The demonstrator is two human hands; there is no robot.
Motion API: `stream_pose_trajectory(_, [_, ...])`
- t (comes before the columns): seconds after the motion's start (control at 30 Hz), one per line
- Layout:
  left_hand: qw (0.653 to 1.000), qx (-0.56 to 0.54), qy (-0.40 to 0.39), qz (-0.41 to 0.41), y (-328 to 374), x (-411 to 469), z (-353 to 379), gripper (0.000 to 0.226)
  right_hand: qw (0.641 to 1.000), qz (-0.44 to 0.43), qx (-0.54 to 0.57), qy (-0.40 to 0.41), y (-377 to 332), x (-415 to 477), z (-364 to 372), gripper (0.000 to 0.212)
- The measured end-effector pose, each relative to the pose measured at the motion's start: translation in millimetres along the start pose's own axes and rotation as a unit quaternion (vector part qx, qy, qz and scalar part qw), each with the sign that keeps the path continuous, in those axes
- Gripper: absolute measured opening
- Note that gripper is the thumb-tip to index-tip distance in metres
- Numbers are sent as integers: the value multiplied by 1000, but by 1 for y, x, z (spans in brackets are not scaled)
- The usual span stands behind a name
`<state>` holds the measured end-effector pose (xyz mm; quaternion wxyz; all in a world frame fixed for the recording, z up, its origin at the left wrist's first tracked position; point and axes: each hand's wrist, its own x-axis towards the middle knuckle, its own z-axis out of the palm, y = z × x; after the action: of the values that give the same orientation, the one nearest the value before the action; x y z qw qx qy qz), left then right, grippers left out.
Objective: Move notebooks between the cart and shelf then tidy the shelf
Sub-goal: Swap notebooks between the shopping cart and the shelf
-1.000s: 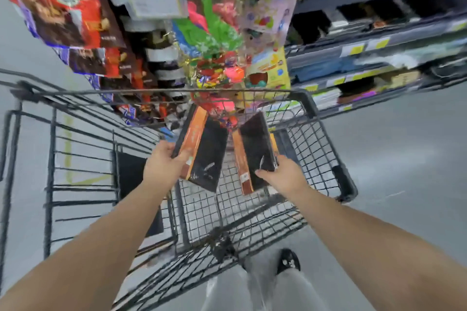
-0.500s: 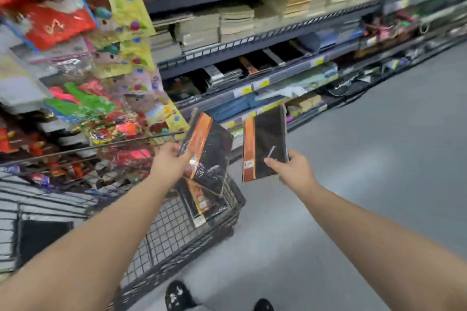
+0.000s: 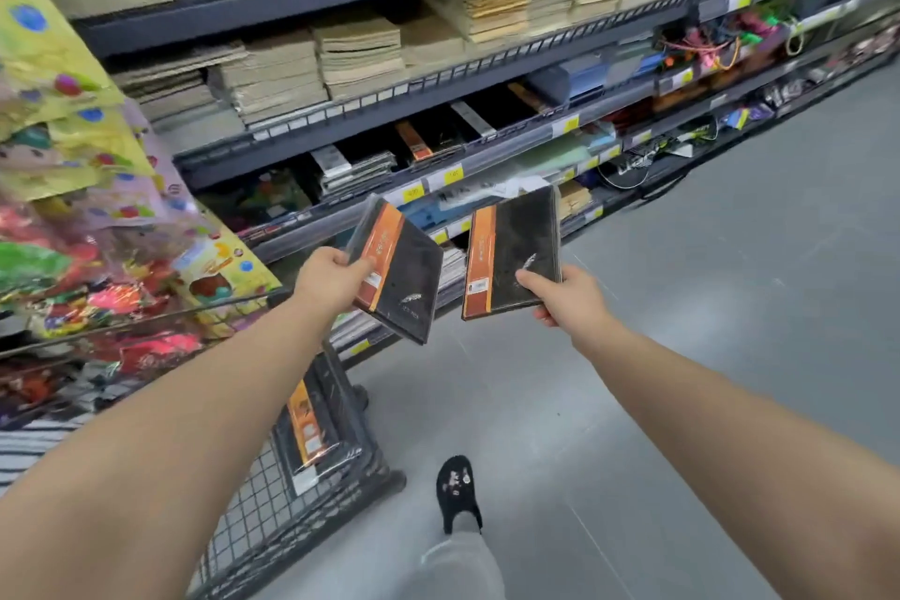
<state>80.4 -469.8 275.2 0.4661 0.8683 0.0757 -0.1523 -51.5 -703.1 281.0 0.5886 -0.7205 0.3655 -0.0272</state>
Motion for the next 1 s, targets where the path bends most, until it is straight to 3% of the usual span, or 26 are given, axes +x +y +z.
stream_pose_trajectory(0.27, [991,126,-45,2,41,81,56,36,999,36,-5,1,-21,117,-3,30])
stream_pose_trajectory(0.4, [985,155,-76,-20,49,113,74,26,998,58,18,-22,-37,166,0,28])
stream_pose_trajectory(0.5, [988,124,-74,-55,50,135,91,68,996,68,12,-48,-47,204,2,25])
stream_pose_trajectory(0.57, [987,127,-79,-66,53,148,102,83,995,64,5,-76,-54,231,3,23])
stream_pose_trajectory(1.0, [967,232,-54,-89,59,220,185,98,963,65,-46,-256,-77,390,48,20])
